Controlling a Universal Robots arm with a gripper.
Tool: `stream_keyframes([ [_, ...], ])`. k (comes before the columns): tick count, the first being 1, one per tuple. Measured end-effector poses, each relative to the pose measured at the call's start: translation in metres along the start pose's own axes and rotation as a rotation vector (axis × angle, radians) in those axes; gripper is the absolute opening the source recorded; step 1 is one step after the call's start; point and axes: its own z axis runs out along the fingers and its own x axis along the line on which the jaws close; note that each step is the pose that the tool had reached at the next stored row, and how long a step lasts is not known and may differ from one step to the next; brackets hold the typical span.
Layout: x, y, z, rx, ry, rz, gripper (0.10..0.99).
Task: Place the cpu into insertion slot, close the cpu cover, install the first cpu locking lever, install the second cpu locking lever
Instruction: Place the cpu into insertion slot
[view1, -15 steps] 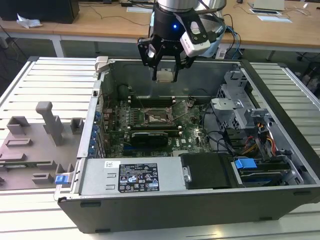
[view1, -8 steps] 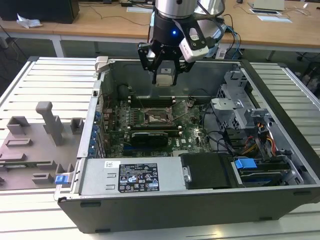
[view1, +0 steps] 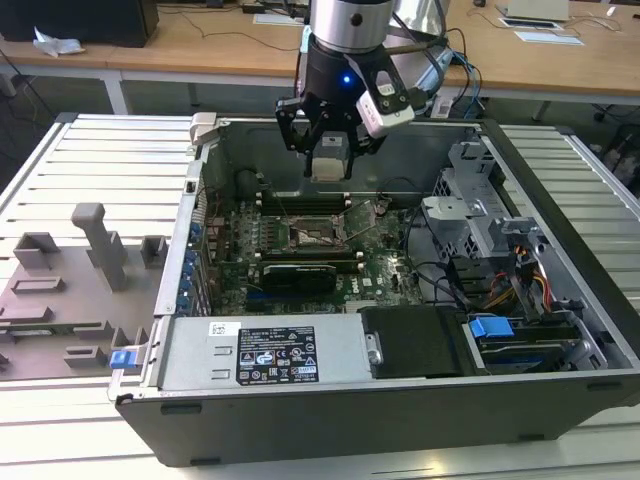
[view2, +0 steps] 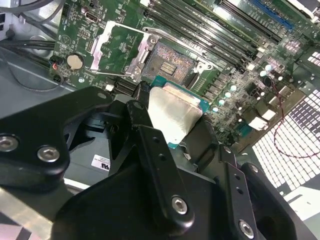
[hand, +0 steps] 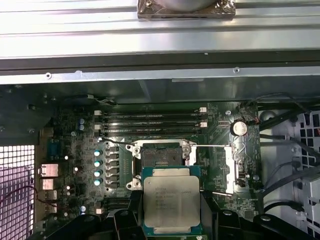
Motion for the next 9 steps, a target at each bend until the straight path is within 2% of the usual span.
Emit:
stream_keyframes([
  [9, -0.0003, -0.0013, 0.0150, 0.000, 0.0000, 0.000, 0.545],
])
